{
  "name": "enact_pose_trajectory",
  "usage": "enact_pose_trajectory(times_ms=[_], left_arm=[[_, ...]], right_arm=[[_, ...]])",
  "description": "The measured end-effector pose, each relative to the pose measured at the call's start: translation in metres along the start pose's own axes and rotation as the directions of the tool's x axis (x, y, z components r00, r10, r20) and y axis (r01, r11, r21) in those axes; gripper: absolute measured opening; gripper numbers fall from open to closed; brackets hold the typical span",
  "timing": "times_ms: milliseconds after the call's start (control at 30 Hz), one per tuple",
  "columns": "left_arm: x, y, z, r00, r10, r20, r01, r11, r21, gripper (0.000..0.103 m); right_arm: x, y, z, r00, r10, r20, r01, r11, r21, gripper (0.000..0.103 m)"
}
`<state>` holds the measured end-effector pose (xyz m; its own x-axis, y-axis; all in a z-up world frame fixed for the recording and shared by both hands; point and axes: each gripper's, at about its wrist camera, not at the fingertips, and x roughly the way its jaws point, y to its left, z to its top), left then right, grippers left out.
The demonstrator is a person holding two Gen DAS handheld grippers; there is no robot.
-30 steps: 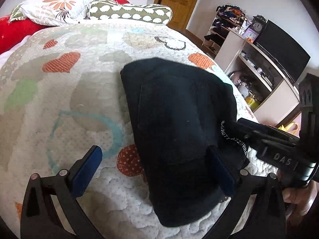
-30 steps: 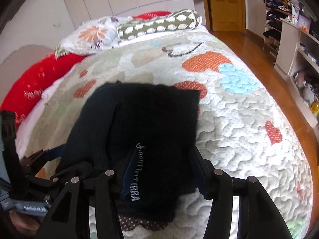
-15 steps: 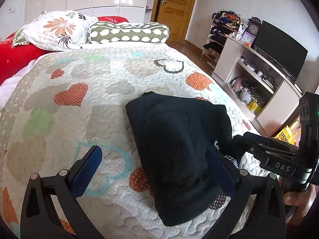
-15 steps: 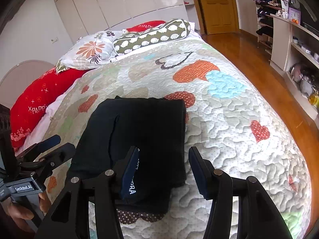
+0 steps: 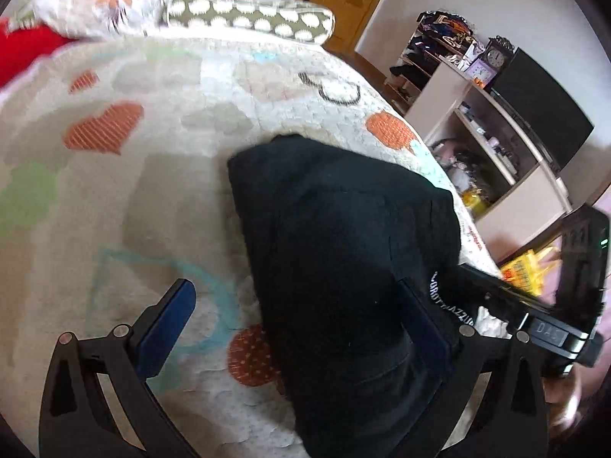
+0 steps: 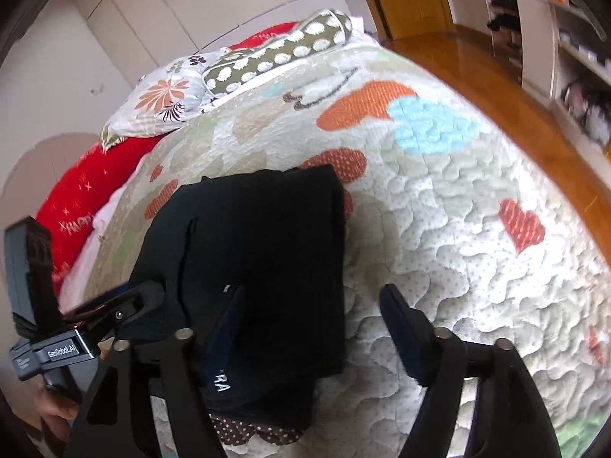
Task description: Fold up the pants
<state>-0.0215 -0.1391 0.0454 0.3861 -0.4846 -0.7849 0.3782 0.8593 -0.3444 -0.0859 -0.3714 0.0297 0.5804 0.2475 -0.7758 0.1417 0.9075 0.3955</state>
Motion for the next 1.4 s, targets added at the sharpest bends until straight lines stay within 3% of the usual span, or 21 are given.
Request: enact_pose_trajectory(times_ms=[100, 200, 267, 300, 333, 367, 433, 567, 800, 900, 933, 1000, 1033, 1067, 1100, 1167, 1300, 1400], left_arm=[[0.011, 0.005, 0.0, 0.996, -0.063, -0.056, 0.06, 0.996, -0.059, 0.103], [0.015, 0.001, 0.001, 0.996, -0.07, -0.051, 0.067, 0.996, -0.058, 0.103], [0.018, -0.003, 0.002, 0.996, -0.062, -0.059, 0.06, 0.997, -0.047, 0.103], [0.018, -0.005, 0.003, 0.996, -0.065, -0.055, 0.063, 0.997, -0.039, 0.103], [0.018, -0.006, 0.003, 0.996, -0.074, -0.054, 0.072, 0.997, -0.031, 0.103], [0.018, -0.006, 0.004, 0.995, -0.082, -0.051, 0.08, 0.996, -0.024, 0.103], [0.014, -0.006, 0.003, 0.992, -0.12, -0.04, 0.119, 0.993, -0.025, 0.08], [-0.011, -0.007, 0.011, 0.987, -0.163, -0.01, 0.163, 0.987, -0.009, 0.063], [-0.07, 0.017, 0.031, 0.993, -0.106, 0.057, 0.105, 0.994, 0.01, 0.063], [-0.073, 0.036, 0.03, 0.998, -0.044, 0.043, 0.044, 0.999, 0.002, 0.069], [-0.07, 0.045, 0.027, 0.999, -0.015, 0.03, 0.015, 1.0, -0.009, 0.07], [-0.053, 0.059, 0.021, 0.999, 0.033, -0.009, -0.033, 0.999, -0.037, 0.072], [-0.046, 0.068, 0.016, 0.997, 0.073, -0.027, -0.074, 0.996, -0.051, 0.072], [-0.039, 0.076, 0.01, 0.991, 0.127, -0.041, -0.129, 0.99, -0.056, 0.078], [-0.038, 0.08, 0.006, 0.991, 0.131, -0.035, -0.133, 0.989, -0.057, 0.089], [-0.045, 0.087, 0.0, 0.993, 0.118, 0.001, -0.118, 0.991, -0.071, 0.09], [-0.058, 0.083, -0.002, 0.991, 0.131, 0.017, -0.13, 0.988, -0.079, 0.09], [-0.065, 0.077, -0.001, 0.989, 0.14, 0.045, -0.137, 0.988, -0.066, 0.09]], right_arm=[[0.005, -0.001, 0.002, 0.997, 0.073, -0.005, -0.073, 0.997, -0.005, 0.078], [0.017, 0.0, 0.005, 0.984, 0.174, -0.04, -0.174, 0.985, -0.005, 0.079], [0.022, 0.001, 0.007, 0.98, 0.195, -0.038, -0.195, 0.981, -0.008, 0.079], [0.023, 0.002, 0.007, 0.979, 0.2, -0.038, -0.2, 0.98, -0.011, 0.074], [0.023, 0.002, 0.007, 0.976, 0.213, -0.039, -0.213, 0.977, -0.01, 0.059], [0.022, 0.003, 0.007, 0.971, 0.234, -0.04, -0.234, 0.972, -0.002, 0.052], [0.015, 0.005, 0.007, 0.965, 0.262, -0.012, -0.262, 0.965, 0.009, 0.041], [-0.009, 0.031, 0.012, 0.955, 0.294, 0.047, -0.293, 0.956, -0.029, 0.038], [-0.009, 0.089, 0.027, 0.934, 0.353, 0.045, -0.349, 0.934, -0.082, 0.038], [0.007, 0.104, 0.025, 0.945, 0.327, 0.019, -0.324, 0.942, -0.089, 0.039], [0.015, 0.108, 0.023, 0.957, 0.288, 0.019, -0.285, 0.954, -0.091, 0.044], [0.032, 0.115, 0.016, 0.992, 0.127, 0.013, -0.125, 0.983, -0.133, 0.047], [0.039, 0.117, 0.013, 0.998, 0.062, 0.0, -0.062, 0.986, -0.156, 0.047], [0.041, 0.118, 0.009, 1.0, 0.025, -0.007, -0.026, 0.983, -0.18, 0.047], [0.039, 0.119, 0.006, 1.0, -0.003, -0.001, 0.003, 0.98, -0.201, 0.047], [0.03, 0.119, 0.004, 0.999, -0.046, 0.026, 0.051, 0.975, -0.214, 0.047], [0.0, 0.121, 0.005, 0.996, 0.009, 0.088, 0.01, 0.978, -0.211, 0.047], [-0.004, 0.139, 0.0, 0.995, 0.063, 0.077, -0.04, 0.962, -0.27, 0.047]])
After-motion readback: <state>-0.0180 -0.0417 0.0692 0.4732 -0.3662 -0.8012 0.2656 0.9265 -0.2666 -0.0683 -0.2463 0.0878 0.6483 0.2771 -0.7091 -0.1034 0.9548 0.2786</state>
